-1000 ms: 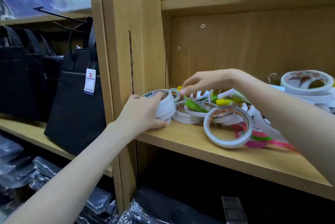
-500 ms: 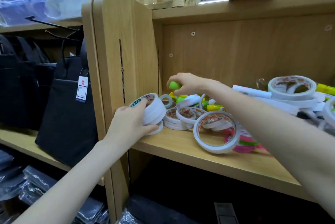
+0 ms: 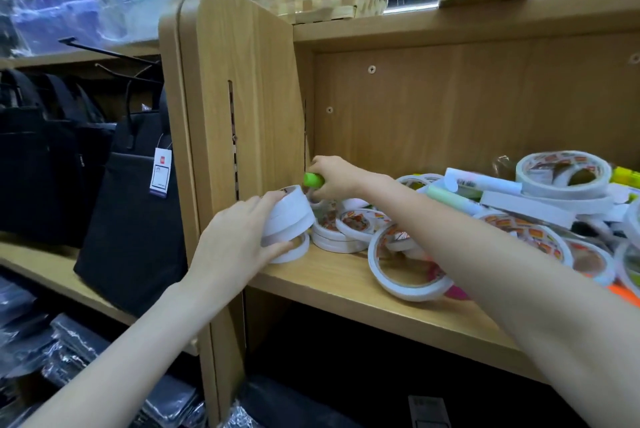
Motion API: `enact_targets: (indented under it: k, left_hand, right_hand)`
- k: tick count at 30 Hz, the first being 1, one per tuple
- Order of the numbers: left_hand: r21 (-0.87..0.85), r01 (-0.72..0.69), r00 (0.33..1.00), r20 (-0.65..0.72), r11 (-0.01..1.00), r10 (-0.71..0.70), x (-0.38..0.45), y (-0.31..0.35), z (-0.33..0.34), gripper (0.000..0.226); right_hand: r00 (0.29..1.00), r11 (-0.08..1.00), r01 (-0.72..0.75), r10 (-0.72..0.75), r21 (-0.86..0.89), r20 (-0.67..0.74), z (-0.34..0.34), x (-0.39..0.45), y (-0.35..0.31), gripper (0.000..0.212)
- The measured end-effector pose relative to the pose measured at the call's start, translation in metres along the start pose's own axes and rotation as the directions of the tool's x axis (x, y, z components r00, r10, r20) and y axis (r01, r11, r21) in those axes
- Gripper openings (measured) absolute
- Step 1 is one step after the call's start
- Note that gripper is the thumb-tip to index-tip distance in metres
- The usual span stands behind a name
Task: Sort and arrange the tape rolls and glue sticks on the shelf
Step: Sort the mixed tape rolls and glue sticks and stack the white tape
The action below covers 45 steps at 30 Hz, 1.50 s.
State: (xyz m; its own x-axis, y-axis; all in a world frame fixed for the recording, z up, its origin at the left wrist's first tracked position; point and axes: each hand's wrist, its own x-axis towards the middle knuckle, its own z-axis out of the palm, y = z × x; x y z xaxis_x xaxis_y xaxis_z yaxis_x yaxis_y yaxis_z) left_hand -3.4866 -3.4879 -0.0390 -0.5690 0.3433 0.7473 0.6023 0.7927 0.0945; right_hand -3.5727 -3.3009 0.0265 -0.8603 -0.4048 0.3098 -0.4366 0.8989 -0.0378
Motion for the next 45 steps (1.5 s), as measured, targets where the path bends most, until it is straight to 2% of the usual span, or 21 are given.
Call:
enact_targets:
  k: [3,6,8,10,12,14,17,19,20,24,27,29,32,36,38,40,43,45]
  left_hand:
    - [0.034,-0.029,0.999,0.041,0.999,0.028,0.0,-0.004,-0.004,0.065]
    - [0.062,-0.046,0.994,0.104,0.997,0.039,-0.001,-0.006,-0.012,0.064]
    - [0.1,-0.048,0.985,0.168,0.994,0.03,0.001,-0.007,-0.018,0.061]
    - [0.129,-0.046,0.973,0.232,0.991,0.015,0.003,-0.008,-0.022,0.059]
    - [0.132,-0.049,0.959,0.283,0.99,0.01,0.004,-0.009,-0.026,0.058]
    - [0.127,-0.047,0.946,0.323,0.991,0.003,0.005,-0.009,-0.027,0.059]
    - [0.169,-0.058,0.951,0.309,0.984,0.003,0.007,-0.007,-0.025,0.06]
    - [0.215,-0.089,0.963,0.269,0.973,0.028,0.009,-0.004,-0.018,0.061]
    - [0.245,-0.113,0.965,0.258,0.963,0.048,0.011,-0.003,-0.013,0.063]
    - [0.32,-0.161,0.952,0.299,0.934,0.061,0.024,0.002,0.005,0.067]
    - [0.174,-0.121,0.909,0.414,0.977,0.039,0.038,0.004,0.006,0.072]
    - [-0.02,-0.041,0.909,0.413,0.999,0.045,0.049,0.006,0.001,0.07]
    - [-0.161,0.006,0.961,0.275,0.987,0.039,0.072,0.007,-0.003,0.054]
    - [-0.119,0.067,0.943,0.333,0.991,-0.023,0.093,0.005,0.009,0.048]
    - [-0.102,0.065,0.932,0.361,0.993,-0.024,0.097,0.002,0.018,0.044]
    - [-0.105,0.062,0.931,0.364,0.993,-0.019,0.101,0.0,0.025,0.042]
    - [-0.096,0.056,0.93,0.366,0.994,-0.017,0.114,-0.003,0.033,0.041]
    - [-0.086,0.037,0.921,0.39,0.996,-0.001,0.129,-0.005,0.041,0.043]
  right_hand:
    - [0.988,0.999,-0.047,0.047,0.002,0.149,0.005,0.006,-0.007,0.028]
    - [0.939,0.972,-0.177,0.214,-0.154,0.269,0.009,0.013,-0.01,0.053]
    - [0.924,0.948,-0.197,0.264,-0.249,0.276,0.01,0.013,-0.018,0.053]
    - [0.93,0.945,-0.2,0.266,-0.259,0.252,0.014,0.011,-0.02,0.048]
    - [0.941,0.96,-0.243,0.269,-0.141,0.208,0.014,0.009,-0.013,0.045]
    - [0.949,0.949,-0.294,0.277,0.109,0.149,0.005,0.002,-0.003,0.03]
    - [0.939,0.782,-0.295,0.345,0.548,0.012,-0.013,-0.01,0.007,0.023]
    - [0.888,0.676,-0.245,0.444,0.695,-0.118,-0.023,-0.014,0.015,0.023]
    - [0.865,0.664,-0.24,0.477,0.708,-0.154,-0.028,-0.015,0.018,0.023]
    - [0.862,0.764,-0.329,0.483,0.555,-0.154,-0.044,-0.026,0.033,0.019]
    - [0.903,0.861,-0.339,0.411,0.379,-0.128,-0.047,-0.03,0.042,0.004]
    - [0.937,0.929,-0.329,0.343,0.171,-0.06,-0.046,-0.027,0.046,0.025]
    - [0.966,0.965,-0.234,0.245,-0.114,0.089,-0.042,-0.014,0.049,0.042]
    - [0.925,0.969,-0.199,0.236,-0.147,0.299,-0.035,0.01,0.052,0.054]
    - [0.905,0.963,-0.2,0.253,-0.182,0.342,-0.029,0.02,0.051,0.051]
    - [0.923,0.958,-0.201,0.255,-0.204,0.287,-0.023,0.028,0.05,0.043]
    - [0.961,0.939,-0.261,0.275,-0.224,0.031,-0.034,0.026,0.058,0.047]
    - [0.951,0.936,-0.306,0.29,-0.174,-0.107,-0.056,0.016,0.063,0.053]
